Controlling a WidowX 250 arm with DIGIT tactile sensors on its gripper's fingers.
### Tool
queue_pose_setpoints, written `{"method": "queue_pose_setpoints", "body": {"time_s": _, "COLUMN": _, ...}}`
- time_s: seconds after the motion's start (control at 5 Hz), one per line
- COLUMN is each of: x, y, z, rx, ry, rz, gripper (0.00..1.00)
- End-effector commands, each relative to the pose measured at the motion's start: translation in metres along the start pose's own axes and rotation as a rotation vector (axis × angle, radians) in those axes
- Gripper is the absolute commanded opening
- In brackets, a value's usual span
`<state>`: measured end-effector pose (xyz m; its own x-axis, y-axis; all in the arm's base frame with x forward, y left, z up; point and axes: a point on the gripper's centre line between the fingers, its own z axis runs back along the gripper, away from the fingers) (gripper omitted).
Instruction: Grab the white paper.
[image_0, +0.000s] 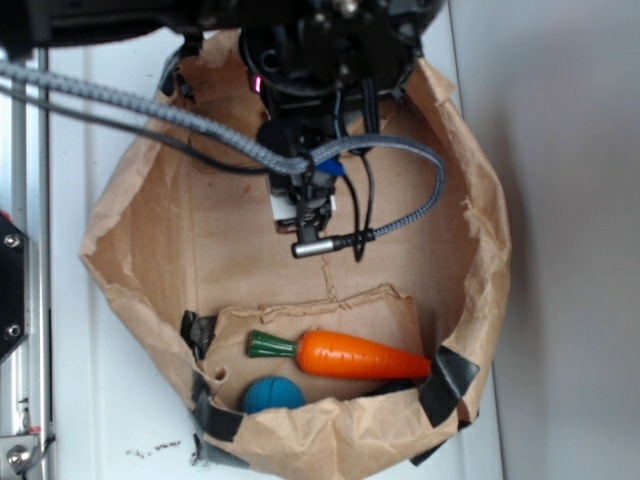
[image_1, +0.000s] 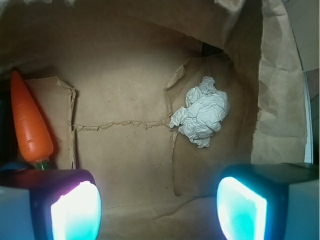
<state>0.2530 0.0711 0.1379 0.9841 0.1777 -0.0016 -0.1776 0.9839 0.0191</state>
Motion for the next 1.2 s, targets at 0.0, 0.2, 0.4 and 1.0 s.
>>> {"method": "queue_pose_setpoints", "body": {"time_s": 0.0, "x": 0.003, "y": 0.009, "z": 0.013, "rx": 0.009, "ry": -0.048, "rz": 0.015, "gripper": 1.0}}
{"method": "queue_pose_setpoints", "body": {"time_s": 0.2, "x": -0.006, "y": 0.016, "z": 0.007, "rx": -0.081, "ry": -0.049, "rz": 0.228, "gripper": 1.0}}
{"method": "queue_pose_setpoints", "body": {"time_s": 0.4, "x": -0.008, "y": 0.015, "z": -0.004, "rx": -0.126, "ry": -0.111, "rz": 0.409, "gripper": 1.0}}
{"method": "queue_pose_setpoints", "body": {"time_s": 1.0, "x": 0.029, "y": -0.008, "z": -0.042, "rx": -0.048, "ry": -0.158, "rz": 0.458, "gripper": 1.0}}
